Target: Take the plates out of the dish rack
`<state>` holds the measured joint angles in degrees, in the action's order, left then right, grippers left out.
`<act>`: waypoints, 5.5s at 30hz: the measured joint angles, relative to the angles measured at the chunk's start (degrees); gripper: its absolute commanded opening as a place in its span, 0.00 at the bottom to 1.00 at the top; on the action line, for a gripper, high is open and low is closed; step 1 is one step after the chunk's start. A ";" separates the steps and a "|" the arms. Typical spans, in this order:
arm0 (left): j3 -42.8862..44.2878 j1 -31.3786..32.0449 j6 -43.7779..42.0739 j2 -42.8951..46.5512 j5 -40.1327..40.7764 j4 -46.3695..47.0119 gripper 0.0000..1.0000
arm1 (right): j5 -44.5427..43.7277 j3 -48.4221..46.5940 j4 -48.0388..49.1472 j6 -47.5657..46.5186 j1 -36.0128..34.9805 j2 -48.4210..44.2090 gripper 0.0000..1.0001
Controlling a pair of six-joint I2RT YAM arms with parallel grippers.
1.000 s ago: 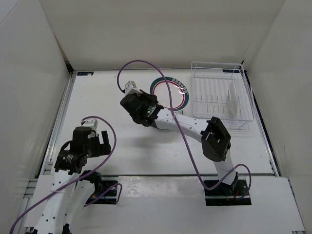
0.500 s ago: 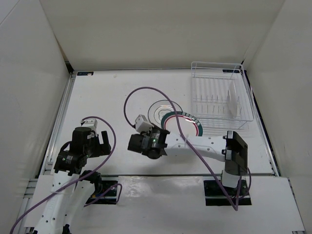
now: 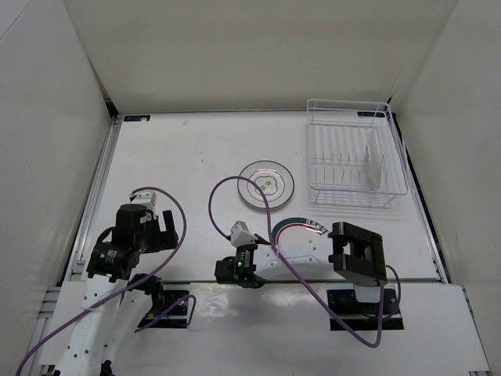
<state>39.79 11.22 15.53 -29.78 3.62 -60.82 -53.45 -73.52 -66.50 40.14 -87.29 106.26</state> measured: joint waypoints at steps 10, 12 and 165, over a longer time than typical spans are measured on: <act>0.00 0.00 -0.02 -0.13 0.00 0.00 1.00 | 0.74 11.45 13.09 -2.12 0.98 -1.20 0.09; 0.00 0.00 -0.02 -0.15 -0.02 0.00 1.00 | 0.44 12.11 14.80 -3.82 1.51 -1.40 0.17; -0.02 0.00 -0.02 -2.36 -1.11 0.00 1.00 | 1.92 -8.24 21.62 -39.76 20.68 -11.82 0.00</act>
<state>39.77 11.22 15.51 -32.14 2.50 -60.82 -51.53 -81.76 -44.88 0.38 -66.61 94.43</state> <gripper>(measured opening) 1.000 0.089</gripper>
